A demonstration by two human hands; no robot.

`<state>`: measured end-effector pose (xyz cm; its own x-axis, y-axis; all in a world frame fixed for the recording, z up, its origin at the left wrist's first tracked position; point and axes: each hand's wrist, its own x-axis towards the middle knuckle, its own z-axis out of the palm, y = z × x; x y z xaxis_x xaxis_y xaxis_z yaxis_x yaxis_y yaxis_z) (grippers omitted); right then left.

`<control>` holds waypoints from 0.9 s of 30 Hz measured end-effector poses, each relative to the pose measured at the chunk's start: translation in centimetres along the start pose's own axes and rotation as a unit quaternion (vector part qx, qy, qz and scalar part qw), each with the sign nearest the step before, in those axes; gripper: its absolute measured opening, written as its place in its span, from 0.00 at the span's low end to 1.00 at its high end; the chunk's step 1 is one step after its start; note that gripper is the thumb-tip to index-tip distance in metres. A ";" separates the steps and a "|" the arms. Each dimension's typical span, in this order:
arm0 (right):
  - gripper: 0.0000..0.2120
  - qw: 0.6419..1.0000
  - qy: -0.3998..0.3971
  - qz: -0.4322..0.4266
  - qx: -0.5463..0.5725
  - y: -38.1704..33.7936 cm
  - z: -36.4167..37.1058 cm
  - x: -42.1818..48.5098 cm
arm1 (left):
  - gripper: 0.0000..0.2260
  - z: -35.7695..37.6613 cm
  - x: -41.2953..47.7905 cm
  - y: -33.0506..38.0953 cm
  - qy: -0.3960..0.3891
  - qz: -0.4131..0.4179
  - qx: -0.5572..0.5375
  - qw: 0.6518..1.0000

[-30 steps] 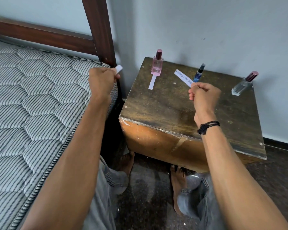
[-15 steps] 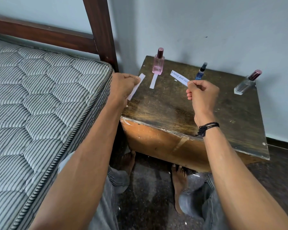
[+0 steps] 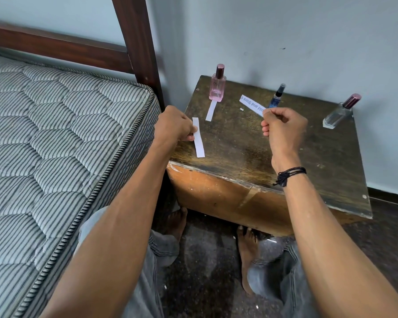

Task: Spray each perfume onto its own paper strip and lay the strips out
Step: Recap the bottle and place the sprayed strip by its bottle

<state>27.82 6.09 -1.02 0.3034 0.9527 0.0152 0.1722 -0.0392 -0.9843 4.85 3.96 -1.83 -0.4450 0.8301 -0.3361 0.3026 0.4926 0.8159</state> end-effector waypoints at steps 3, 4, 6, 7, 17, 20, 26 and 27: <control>0.03 1.000 -0.012 -0.003 -0.009 0.1 -0.1 0.0 | 0.04 0.2 0.5 -0.4 0.028 0.014 0.084 0.996; 0.03 1.000 -0.016 -0.006 -0.011 0.1 -0.2 0.0 | 0.04 0.2 0.4 -0.4 0.041 0.021 0.111 0.993; 0.03 0.999 -0.025 -0.014 -0.018 0.1 -0.4 0.0 | 0.06 0.1 0.3 -0.5 0.061 0.034 0.153 0.986; 0.03 0.999 -0.031 -0.019 -0.024 0.1 -0.5 0.0 | 0.07 0.1 0.3 -0.6 0.069 0.041 0.174 0.981; 0.07 0.985 -0.090 -0.102 -0.110 0.6 -2.0 0.3 | 0.07 0.5 -0.8 0.7 0.027 0.098 0.078 0.992; 0.09 0.975 -0.118 -0.132 -0.137 0.6 -2.2 0.3 | 0.08 1.5 -1.9 1.7 -0.054 0.092 -0.028 0.994; 0.06 0.955 -0.170 -0.190 -0.152 1.1 -2.9 0.3 | 0.13 4.7 -3.3 2.7 -0.118 0.028 -0.142 0.982; 0.06 0.952 -0.179 -0.194 -0.153 1.2 -3.0 0.3 | 0.11 5.2 -3.3 2.7 -0.113 0.022 -0.157 0.981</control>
<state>30.96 5.44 -1.62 -0.1677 0.9530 0.2524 0.4883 0.3028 -0.8185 11.54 3.85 -1.00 -0.2289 0.9030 -0.3636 0.0277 0.3794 0.9248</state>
